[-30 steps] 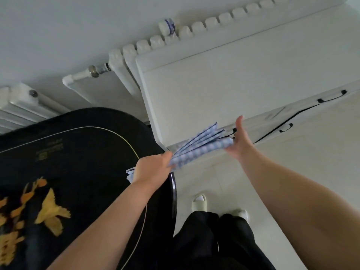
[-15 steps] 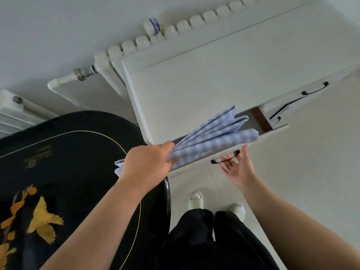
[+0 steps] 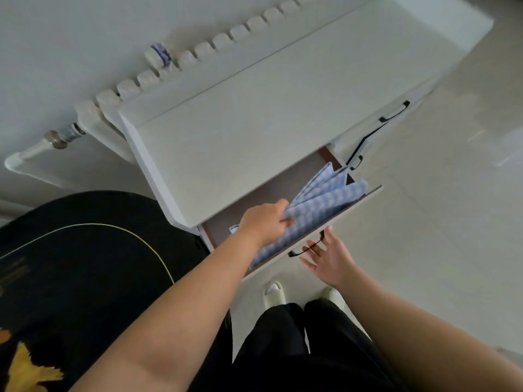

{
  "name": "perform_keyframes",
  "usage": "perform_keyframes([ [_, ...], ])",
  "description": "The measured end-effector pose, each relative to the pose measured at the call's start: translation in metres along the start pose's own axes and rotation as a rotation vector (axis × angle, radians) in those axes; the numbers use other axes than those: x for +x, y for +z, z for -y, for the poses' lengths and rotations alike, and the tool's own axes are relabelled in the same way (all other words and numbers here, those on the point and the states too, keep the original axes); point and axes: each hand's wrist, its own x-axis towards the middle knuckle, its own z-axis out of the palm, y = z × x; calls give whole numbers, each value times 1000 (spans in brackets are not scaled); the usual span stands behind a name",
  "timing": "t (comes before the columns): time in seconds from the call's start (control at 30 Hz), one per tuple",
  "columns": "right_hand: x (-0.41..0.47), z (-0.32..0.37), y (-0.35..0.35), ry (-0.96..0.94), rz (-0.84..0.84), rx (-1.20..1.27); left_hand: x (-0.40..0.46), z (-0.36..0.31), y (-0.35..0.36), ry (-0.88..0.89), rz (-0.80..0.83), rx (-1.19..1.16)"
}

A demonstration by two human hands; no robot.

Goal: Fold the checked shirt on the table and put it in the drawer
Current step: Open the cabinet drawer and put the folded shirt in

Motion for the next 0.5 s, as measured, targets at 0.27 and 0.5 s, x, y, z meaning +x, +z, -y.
perform_keyframes([
  [0.27, 0, 2, 5, 7, -103, 61, 26, 25, 30, -19, 127, 122],
  [0.5, 2, 2, -3, 23, -112, 111, -11, 49, 20, -220, -243, 147],
])
